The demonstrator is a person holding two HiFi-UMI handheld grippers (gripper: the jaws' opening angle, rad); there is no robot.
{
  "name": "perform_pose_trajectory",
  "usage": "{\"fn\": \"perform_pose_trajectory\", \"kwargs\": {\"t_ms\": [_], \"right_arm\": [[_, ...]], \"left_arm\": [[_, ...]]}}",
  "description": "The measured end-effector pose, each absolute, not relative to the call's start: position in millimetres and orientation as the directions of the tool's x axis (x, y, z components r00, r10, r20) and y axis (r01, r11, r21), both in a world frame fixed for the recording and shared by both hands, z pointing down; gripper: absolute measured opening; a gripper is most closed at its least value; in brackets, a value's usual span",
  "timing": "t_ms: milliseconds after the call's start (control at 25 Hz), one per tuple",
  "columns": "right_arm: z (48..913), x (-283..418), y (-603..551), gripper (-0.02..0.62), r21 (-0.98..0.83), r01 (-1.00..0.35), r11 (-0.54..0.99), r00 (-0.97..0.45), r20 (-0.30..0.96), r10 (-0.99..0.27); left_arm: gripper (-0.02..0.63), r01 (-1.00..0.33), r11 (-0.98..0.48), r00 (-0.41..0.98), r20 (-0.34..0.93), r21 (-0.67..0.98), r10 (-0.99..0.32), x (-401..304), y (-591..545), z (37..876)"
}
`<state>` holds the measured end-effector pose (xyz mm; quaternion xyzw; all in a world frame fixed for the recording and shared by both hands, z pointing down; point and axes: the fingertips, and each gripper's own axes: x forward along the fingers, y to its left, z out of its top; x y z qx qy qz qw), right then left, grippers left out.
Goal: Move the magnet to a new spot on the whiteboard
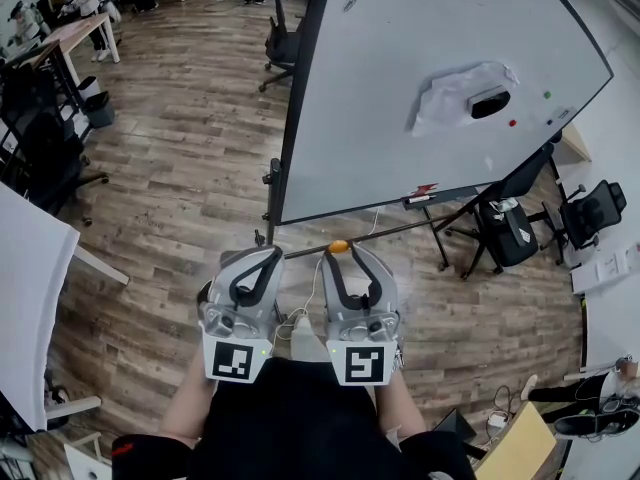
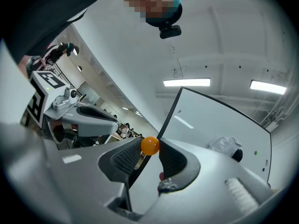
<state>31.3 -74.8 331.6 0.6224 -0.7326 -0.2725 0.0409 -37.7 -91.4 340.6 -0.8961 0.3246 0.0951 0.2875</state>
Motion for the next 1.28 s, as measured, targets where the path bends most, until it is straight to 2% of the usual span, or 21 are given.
{"fn": "perform_pose_trajectory", "kwargs": {"t_ms": [1280], "right_arm": [[316.8,70.2,-111.4,0.126,0.453,-0.89,0.056,-0.216,-0.308,-0.927]], "left_arm": [[0.002,-0.629,-0.618,0.777,-0.34,-0.472,-0.53,-8.2,-121.0,342.5]]}}
